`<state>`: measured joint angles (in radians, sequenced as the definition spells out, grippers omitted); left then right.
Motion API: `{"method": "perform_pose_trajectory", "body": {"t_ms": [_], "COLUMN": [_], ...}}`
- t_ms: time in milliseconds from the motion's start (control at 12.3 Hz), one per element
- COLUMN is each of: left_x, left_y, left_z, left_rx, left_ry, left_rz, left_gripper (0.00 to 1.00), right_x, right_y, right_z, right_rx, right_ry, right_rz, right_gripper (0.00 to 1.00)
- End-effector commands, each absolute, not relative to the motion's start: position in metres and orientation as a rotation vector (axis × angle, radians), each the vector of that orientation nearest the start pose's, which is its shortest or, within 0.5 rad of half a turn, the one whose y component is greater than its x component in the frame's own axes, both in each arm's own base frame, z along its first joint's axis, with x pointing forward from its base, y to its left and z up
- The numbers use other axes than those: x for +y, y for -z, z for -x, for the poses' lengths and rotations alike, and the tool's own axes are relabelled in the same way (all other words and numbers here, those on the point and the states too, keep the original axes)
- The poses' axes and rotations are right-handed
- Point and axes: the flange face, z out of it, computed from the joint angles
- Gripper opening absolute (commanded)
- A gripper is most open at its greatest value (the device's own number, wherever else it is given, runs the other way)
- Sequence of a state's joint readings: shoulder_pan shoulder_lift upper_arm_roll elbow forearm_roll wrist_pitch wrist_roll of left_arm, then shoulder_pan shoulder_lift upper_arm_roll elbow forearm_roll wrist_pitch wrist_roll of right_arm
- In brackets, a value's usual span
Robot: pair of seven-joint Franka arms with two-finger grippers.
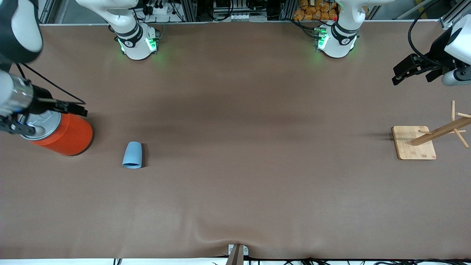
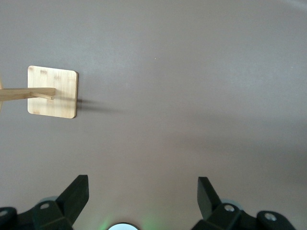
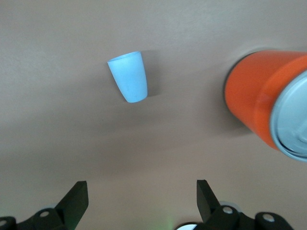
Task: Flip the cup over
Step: 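Move the right gripper down toward the light blue cup, then close the right gripper around the base of the blue cup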
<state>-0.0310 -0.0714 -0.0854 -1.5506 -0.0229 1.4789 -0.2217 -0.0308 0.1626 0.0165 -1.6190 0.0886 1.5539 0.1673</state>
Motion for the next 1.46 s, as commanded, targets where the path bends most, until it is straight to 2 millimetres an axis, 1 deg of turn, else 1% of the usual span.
{"method": "perform_pose_trajectory", "body": {"t_ms": [0, 81, 163, 244, 325, 407, 569, 651, 813, 976, 1139, 1220, 1383], "left_x": [-0.067, -0.067, -0.068, -0.067, -0.066, -0.065, -0.06, -0.057, -0.058, -0.057, -0.057, -0.057, -0.057], "left_y": [-0.672, -0.672, -0.674, -0.673, -0.673, -0.673, -0.675, -0.675, -0.673, -0.673, -0.673, -0.673, -0.673], "left_z": [-0.518, -0.52, -0.524, -0.525, -0.525, -0.525, -0.527, -0.528, -0.528, -0.529, -0.529, -0.529, -0.529], "left_rx": [-0.137, -0.141, -0.147, -0.149, -0.152, -0.152, -0.167, -0.177, -0.175, -0.179, -0.18, -0.177, -0.177], "left_ry": [0.003, 0.008, 0.062, 0.068, 0.068, 0.068, 0.078, 0.081, 0.078, 0.079, 0.078, 0.078, 0.079], "left_rz": [3.173, 3.181, 3.202, 3.202, 3.2, 3.2, 3.2, 3.2, 3.201, 3.2, 3.2, 3.202, 3.2], "left_gripper": [1.0, 1.0, 1.0, 1.0, 1.0, 1.0, 1.0, 1.0, 1.0, 1.0, 1.0, 1.0, 1.0], "right_x": [0.005, 0.01, 0.017, 0.02, 0.029, 0.04, 0.044, 0.045, 0.054, 0.056, 0.064, 0.064, 0.056], "right_y": [-0.463, -0.44, -0.409, -0.383, -0.366, -0.355, -0.329, -0.317, -0.29, -0.262, -0.24, -0.234, -0.225], "right_z": [-0.607, -0.609, -0.606, -0.602, -0.599, -0.599, -0.605, -0.606, -0.603, -0.599, -0.6, -0.601, -0.601], "right_rx": [0.251, 0.245, 0.241, 0.248, 0.232, 0.206, 0.111, 0.092, -0.005, -0.027, -0.048, -0.066, -0.141], "right_ry": [-0.375, -0.371, -0.345, -0.302, -0.252, -0.209, -0.193, -0.175, -0.138, -0.095, -0.076, -0.073, -0.062], "right_rz": [3.002, 3.004, 3.009, 3.016, 3.024, 3.032, 3.04, 3.042, 3.049, 3.056, 3.063, 3.068, 3.07], "right_gripper": [1.0, 1.0, 1.0, 1.0, 1.0, 1.0, 1.0, 1.0, 1.0, 1.0, 1.0, 1.0, 1.0]}}
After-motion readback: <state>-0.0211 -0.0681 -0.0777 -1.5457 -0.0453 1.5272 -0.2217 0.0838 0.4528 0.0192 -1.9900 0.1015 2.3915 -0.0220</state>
